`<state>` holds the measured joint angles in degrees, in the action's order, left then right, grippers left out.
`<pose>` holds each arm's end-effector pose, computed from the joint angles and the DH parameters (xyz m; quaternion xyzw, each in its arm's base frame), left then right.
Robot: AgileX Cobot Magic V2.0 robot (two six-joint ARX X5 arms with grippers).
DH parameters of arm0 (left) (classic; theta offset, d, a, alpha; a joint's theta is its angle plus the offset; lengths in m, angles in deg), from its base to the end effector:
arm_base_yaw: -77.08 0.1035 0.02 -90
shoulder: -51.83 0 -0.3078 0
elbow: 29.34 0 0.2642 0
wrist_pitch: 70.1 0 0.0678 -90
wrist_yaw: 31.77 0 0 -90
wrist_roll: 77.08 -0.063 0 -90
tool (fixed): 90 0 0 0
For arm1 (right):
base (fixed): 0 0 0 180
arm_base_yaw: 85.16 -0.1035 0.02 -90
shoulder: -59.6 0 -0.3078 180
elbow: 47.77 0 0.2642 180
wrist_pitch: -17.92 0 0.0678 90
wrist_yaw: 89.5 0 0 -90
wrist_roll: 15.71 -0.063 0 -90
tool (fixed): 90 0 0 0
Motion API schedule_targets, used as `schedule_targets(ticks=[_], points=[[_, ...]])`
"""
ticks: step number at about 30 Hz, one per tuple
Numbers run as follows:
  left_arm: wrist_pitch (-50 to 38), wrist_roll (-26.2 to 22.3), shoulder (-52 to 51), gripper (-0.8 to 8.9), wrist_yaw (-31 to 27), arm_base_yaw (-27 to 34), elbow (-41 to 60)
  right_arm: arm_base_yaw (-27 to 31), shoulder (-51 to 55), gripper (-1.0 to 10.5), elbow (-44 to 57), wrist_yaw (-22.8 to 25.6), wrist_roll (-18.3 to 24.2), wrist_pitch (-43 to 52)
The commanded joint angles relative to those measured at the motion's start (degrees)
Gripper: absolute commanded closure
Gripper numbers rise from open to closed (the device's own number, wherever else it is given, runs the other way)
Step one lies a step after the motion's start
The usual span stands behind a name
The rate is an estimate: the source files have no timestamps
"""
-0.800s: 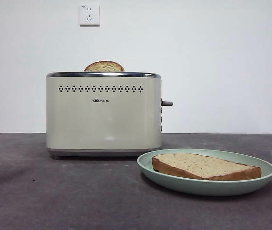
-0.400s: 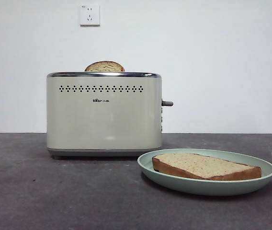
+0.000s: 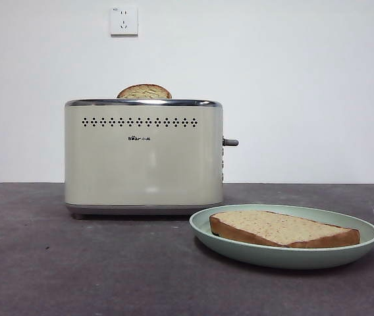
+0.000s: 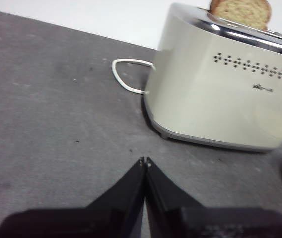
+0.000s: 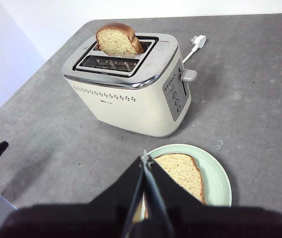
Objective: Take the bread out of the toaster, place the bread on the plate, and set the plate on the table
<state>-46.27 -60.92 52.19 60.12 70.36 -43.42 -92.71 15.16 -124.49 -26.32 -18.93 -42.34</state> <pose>0.0967 -0.0135 0.1451 -0.1359 0.0977 -0.0617 0.9840 0.1282 0.0457 0.4019 0.0665 0.2463 0.2799 0.9255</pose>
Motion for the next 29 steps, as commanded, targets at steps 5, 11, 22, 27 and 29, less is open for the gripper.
schedule_targets(ticks=[5, 11, 22, 27, 29], points=[[-0.3, 0.2, -0.2, 8.17, -0.3, 2.8, 0.7, 0.0, 0.1, 9.5, 0.2, 0.2, -0.4, 0.1], [-0.3, 0.2, -0.2, 8.17, -0.3, 3.1, 0.7, 0.0, 0.1, 9.5, 0.2, 0.2, -0.4, 0.1], [-0.3, 0.2, -0.2, 8.17, -0.3, 3.1, 0.7, 0.0, 0.1, 9.5, 0.2, 0.2, -0.4, 0.1], [-0.3, 0.2, -0.2, 8.17, -0.3, 3.1, 0.7, 0.0, 0.1, 9.4, 0.2, 0.2, -0.4, 0.1], [-0.3, 0.2, -0.2, 8.17, -0.3, 3.1, 0.7, 0.0, 0.1, 9.5, 0.2, 0.2, -0.4, 0.1]])
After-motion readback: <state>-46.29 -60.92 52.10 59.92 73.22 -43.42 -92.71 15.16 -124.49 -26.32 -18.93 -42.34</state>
